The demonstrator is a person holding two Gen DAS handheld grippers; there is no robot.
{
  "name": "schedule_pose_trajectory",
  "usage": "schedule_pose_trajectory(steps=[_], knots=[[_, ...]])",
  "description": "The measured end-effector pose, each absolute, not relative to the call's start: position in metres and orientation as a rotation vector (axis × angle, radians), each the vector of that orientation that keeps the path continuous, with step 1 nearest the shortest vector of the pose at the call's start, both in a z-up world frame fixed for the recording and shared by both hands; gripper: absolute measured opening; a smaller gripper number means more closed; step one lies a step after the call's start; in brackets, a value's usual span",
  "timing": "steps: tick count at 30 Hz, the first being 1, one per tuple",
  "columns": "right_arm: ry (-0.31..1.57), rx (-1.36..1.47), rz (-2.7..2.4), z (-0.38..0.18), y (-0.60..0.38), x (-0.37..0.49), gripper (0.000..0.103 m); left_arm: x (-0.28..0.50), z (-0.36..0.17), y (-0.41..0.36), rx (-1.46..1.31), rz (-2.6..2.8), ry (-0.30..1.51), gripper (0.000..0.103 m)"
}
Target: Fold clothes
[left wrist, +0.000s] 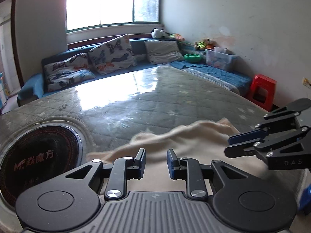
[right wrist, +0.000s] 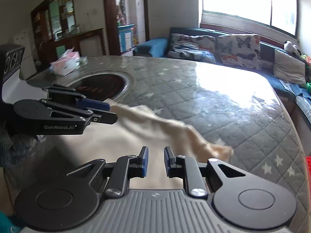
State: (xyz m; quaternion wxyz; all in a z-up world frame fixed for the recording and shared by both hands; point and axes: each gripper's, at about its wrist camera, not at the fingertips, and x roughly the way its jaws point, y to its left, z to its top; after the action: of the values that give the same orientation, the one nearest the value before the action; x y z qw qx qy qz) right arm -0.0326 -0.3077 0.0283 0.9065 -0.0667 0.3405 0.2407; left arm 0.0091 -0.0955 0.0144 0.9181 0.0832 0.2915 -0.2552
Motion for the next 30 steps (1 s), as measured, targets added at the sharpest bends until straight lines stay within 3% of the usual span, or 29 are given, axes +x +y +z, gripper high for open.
schedule_pose_trajectory(steps=[11,30], knots=[[0.69,-0.186,0.511,0.014,-0.304,-0.081,0.017,-0.028,-0.01,-0.09,0.18,-0.5,0.622,0.027],[0.706,-0.076,0.436,0.017,-0.337,-0.044,0.016,0.004,-0.004,-0.068,0.1,-0.441,0.646,0.032]])
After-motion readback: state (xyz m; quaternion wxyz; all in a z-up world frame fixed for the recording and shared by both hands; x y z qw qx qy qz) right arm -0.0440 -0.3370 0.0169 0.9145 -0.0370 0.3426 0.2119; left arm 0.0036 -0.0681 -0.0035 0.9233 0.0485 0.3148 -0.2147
